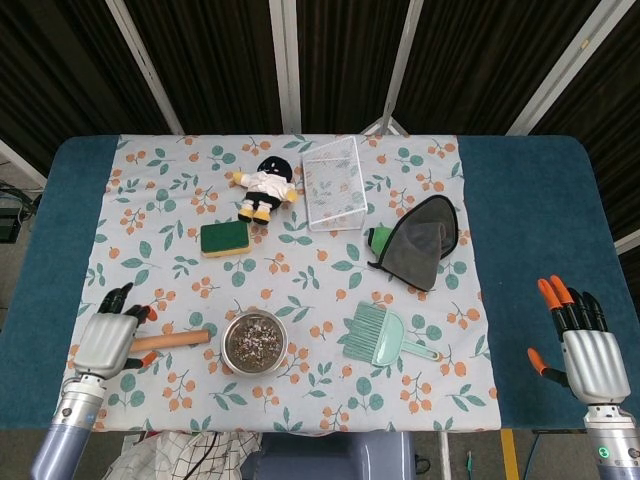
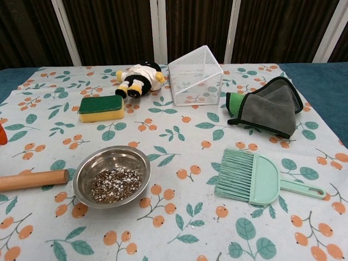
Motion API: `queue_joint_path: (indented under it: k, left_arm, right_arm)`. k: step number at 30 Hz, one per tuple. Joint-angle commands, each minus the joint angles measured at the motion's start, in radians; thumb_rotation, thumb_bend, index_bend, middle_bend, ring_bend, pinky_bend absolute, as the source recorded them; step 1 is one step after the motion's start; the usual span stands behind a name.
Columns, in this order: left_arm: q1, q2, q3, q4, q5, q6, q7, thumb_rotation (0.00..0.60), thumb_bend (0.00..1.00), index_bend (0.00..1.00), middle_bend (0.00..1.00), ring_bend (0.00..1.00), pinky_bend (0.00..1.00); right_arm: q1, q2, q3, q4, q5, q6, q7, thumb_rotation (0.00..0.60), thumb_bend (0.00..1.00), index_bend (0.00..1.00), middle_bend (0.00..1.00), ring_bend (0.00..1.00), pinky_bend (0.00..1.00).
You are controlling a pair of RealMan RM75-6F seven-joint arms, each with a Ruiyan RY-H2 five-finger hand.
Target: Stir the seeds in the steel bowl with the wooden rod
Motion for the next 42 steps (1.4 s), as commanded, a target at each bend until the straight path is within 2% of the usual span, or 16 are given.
queue_joint_path:
  k: [1,13,27,42]
  left_arm:
    - [-0.024,-0.050,-0.011,0.002,-0.043,-0.011,0.059,0.600,0.25,0.41,0.41,0.05,0.09]
    - [-0.077,-0.169,-0.024,0.042,-0.147,-0.017,0.205,0.600,0.30,0.43,0.45,0.05,0.08]
    - [-0.108,-0.244,-0.033,0.079,-0.233,-0.008,0.256,0.600,0.36,0.45,0.46,0.07,0.08]
    - [-0.129,-0.271,-0.022,0.097,-0.260,-0.006,0.248,0.600,0.40,0.50,0.49,0.07,0.08]
  right_arm:
    - [0.000,0.000,0.000,0.000,0.000,0.000,0.002,0.600,0.31,0.00,0.00,0.00,0.00]
    - [0.003,0.002,-0.001,0.001,-0.002,-0.004,0.008,0.600,0.31,0.00,0.00,0.00,0.00]
    - [0.004,0.004,-0.002,-0.002,0.000,-0.009,0.018,0.600,0.31,0.00,0.00,0.00,0.00]
    - [0.006,0.008,-0.001,-0.009,0.010,-0.018,0.023,0.600,0.31,0.00,0.00,0.00,0.00]
